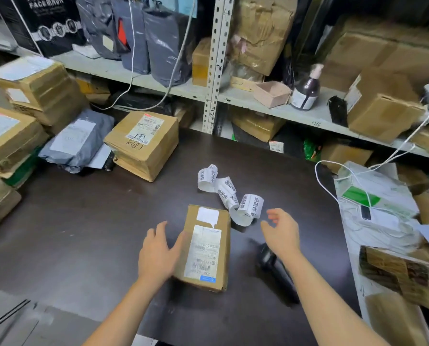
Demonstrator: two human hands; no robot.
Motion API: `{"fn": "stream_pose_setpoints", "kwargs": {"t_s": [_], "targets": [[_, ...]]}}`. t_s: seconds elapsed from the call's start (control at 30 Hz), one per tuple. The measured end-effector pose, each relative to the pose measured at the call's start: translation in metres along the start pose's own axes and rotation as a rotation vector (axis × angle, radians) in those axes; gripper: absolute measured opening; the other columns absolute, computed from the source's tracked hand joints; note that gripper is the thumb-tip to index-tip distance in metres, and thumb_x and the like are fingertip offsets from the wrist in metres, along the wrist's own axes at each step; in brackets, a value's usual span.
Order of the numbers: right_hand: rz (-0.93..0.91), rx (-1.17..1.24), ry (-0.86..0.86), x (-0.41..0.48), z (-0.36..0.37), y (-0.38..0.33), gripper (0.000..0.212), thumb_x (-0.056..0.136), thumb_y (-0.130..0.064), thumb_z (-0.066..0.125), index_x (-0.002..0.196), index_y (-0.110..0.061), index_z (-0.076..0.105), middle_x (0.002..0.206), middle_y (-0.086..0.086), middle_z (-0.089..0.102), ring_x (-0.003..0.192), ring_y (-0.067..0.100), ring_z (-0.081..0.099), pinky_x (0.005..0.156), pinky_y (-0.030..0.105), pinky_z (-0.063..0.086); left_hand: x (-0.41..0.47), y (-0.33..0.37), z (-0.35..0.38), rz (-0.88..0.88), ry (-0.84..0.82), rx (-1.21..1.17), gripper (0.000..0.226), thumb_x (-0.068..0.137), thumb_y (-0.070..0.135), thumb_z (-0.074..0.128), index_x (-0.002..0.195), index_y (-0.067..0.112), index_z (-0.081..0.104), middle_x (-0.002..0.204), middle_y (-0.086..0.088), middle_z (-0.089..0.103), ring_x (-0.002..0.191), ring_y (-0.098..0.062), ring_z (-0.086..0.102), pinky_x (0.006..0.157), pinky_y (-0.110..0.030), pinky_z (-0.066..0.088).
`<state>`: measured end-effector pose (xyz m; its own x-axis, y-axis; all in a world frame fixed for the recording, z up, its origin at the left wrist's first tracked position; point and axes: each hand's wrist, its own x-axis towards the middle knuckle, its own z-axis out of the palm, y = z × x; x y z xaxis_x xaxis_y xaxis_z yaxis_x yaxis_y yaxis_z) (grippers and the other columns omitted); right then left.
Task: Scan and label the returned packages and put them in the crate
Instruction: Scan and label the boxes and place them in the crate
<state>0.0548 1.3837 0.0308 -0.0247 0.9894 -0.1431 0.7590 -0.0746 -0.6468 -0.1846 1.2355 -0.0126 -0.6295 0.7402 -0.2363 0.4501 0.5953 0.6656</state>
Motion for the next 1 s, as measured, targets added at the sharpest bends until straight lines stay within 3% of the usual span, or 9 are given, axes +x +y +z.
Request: {"fn": "stream_pose_setpoints", "kwargs": {"t_s": [0.27, 0.33, 0.43, 0.53, 0.63, 0.7, 0.8, 0.87, 1.0], "targets": [[-0.069, -0.256, -0.073, 0.068, 0.049, -0.068, 0.044, 0.090, -0.013, 0.061, 0.134, -0.019, 0.059, 0.131, 0.005, 0.059, 0.126, 0.028, 0.046, 0.094, 0.036, 0.042, 0.023, -0.025, -0.018, -0.003, -0.039, -0.080, 0.055, 0.096, 0.052, 0.052, 0.143, 0.023, 0.044, 0.127, 0.000, 0.053, 0.120, -0.021, 0.053, 0.099, -0.039, 0.045], [-0.105, -0.222, -0.116, 0.078, 0.063, -0.079, 0.038, 0.090, -0.011, 0.060, 0.128, -0.015, 0.065, 0.126, 0.005, 0.063, 0.121, 0.026, 0.053, 0.091, 0.033, 0.044, 0.024, -0.030, -0.020, -0.008, -0.053, -0.089, 0.053, 0.097, 0.051, 0.051, 0.143, 0.024, 0.044, 0.126, 0.002, 0.052, 0.121, -0.019, 0.052, 0.100, -0.039, 0.045], [-0.090, -0.118, -0.207, 0.085, 0.091, -0.103, 0.027, 0.089, -0.013, 0.057, 0.111, -0.015, 0.072, 0.111, 0.009, 0.072, 0.101, 0.029, 0.065, 0.085, 0.034, 0.053, 0.024, -0.036, -0.021, -0.013, -0.069, -0.122, 0.051, 0.097, 0.050, 0.051, 0.142, 0.026, 0.044, 0.127, 0.005, 0.051, 0.123, -0.016, 0.052, 0.103, -0.038, 0.044], [0.087, 0.176, -0.290, 0.089, 0.122, -0.126, 0.027, 0.090, -0.020, 0.062, 0.117, -0.022, 0.064, 0.110, 0.008, 0.067, 0.093, 0.029, 0.067, 0.085, 0.042, 0.055, 0.023, -0.040, -0.023, -0.027, -0.064, -0.170, 0.050, 0.097, 0.049, 0.052, 0.141, 0.027, 0.044, 0.127, 0.006, 0.051, 0.122, -0.014, 0.052, 0.104, -0.036, 0.044], [0.304, 0.486, -0.290, 0.097, 0.144, -0.140, 0.027, 0.095, -0.027, 0.062, 0.122, -0.029, 0.061, 0.108, -0.002, 0.060, 0.096, 0.022, 0.065, 0.089, 0.035, 0.056, 0.023, -0.042, -0.027, -0.038, -0.051, -0.195, 0.048, 0.097, 0.048, 0.053, 0.140, 0.028, 0.045, 0.125, 0.007, 0.051, 0.120, -0.013, 0.053, 0.104, -0.034, 0.044], [0.355, 0.622, -0.279, 0.100, 0.149, -0.146, 0.028, 0.095, -0.020, 0.065, 0.123, -0.017, 0.067, 0.098, -0.001, 0.062, 0.089, 0.022, 0.062, 0.072, 0.027, 0.052, 0.022, -0.043, -0.031, -0.044, -0.038, -0.211, 0.046, 0.096, 0.047, 0.055, 0.138, 0.029, 0.047, 0.119, 0.009, 0.052, 0.115, -0.010, 0.053, 0.101, -0.031, 0.044], [0.425, 0.678, -0.104, 0.087, 0.144, -0.155, 0.012, 0.089, -0.034, 0.071, 0.084, -0.024, 0.067, 0.088, -0.010, 0.055, 0.081, 0.015, 0.051, 0.064, 0.017, 0.039, 0.025, -0.040, -0.036, -0.023, 0.002, -0.242, 0.039, 0.096, 0.042, 0.058, 0.132, 0.029, 0.052, 0.109, 0.014, 0.052, 0.105, -0.006, 0.055, 0.093, -0.026, 0.045], [0.341, 0.700, 0.007, 0.078, 0.138, -0.153, 0.020, 0.085, -0.030, 0.077, 0.069, -0.027, 0.065, 0.096, -0.007, 0.063, 0.081, 0.012, 0.054, 0.063, 0.011, 0.041, 0.030, -0.033, -0.039, 0.004, 0.049, -0.282, 0.030, 0.095, 0.034, 0.062, 0.124, 0.026, 0.058, 0.104, 0.013, 0.055, 0.100, -0.006, 0.057, 0.091, -0.028, 0.047], [0.030, 0.623, -0.093, 0.053, 0.115, -0.135, 0.020, 0.084, -0.010, 0.077, 0.082, -0.029, 0.072, 0.097, -0.001, 0.074, 0.076, 0.003, 0.067, 0.059, 0.013, 0.050, 0.040, -0.003, -0.042, 0.084, 0.109, -0.423, 0.019, 0.091, 0.018, 0.069, 0.102, 0.033, 0.064, 0.096, 0.011, 0.064, 0.094, 0.001, 0.060, 0.082, -0.022, 0.048]]}}
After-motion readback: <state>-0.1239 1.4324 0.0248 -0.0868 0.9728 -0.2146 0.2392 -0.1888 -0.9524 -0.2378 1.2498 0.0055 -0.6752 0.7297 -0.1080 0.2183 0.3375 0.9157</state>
